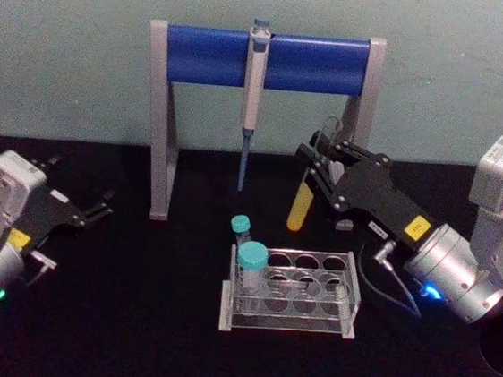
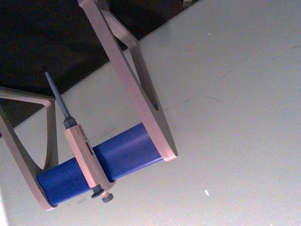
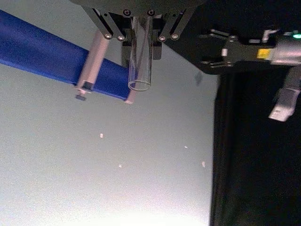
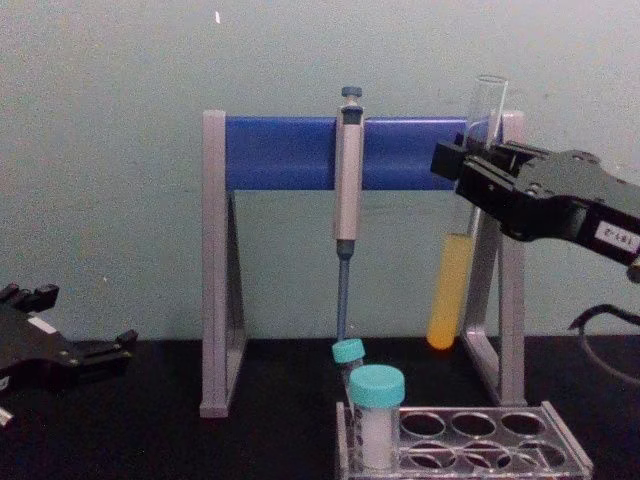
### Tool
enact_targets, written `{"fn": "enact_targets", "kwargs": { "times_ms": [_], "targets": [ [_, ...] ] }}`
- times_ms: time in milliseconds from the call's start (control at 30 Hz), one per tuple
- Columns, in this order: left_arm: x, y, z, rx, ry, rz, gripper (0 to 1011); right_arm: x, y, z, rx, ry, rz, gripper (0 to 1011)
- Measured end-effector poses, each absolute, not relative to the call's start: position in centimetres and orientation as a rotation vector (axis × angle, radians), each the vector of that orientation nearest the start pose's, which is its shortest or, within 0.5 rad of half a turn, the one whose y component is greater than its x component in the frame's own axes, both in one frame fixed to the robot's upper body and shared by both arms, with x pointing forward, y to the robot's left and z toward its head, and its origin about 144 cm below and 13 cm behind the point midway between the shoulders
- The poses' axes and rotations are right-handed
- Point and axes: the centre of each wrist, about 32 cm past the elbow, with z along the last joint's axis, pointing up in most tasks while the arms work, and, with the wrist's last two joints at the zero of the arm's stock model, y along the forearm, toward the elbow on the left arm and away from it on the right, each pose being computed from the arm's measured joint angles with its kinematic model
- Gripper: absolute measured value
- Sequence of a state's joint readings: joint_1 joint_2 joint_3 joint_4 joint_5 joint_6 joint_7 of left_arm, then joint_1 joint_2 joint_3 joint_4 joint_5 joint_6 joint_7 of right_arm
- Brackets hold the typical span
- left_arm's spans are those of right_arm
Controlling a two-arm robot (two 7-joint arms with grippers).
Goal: Pick up the test tube from the test tube rack, shake it, then place it back into the test tube rack.
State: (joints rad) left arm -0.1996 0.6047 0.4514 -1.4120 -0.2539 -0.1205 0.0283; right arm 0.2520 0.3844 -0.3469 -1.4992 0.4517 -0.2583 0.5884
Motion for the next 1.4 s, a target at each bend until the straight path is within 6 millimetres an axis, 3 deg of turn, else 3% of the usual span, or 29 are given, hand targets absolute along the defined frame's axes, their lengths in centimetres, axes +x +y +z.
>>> {"fn": "enact_targets", "kwargs": {
  "times_ms": [467,800,1167,1400],
  "targets": [
    [48.9,31.0,114.0,0.304,-0.285,1.248,1001,50.6,-27.6,119.5,0.150,-0.237,-0.533,237],
    [48.9,31.0,114.0,0.304,-0.285,1.248,1001,50.1,-29.9,120.0,0.069,-0.249,-0.674,237],
    [48.9,31.0,114.0,0.305,-0.285,1.248,1001,51.1,-28.2,120.4,0.084,-0.194,-0.843,237],
    [48.9,31.0,114.0,0.305,-0.285,1.248,1001,51.8,-26.6,120.4,0.097,-0.136,-0.844,237]
  ]
}}
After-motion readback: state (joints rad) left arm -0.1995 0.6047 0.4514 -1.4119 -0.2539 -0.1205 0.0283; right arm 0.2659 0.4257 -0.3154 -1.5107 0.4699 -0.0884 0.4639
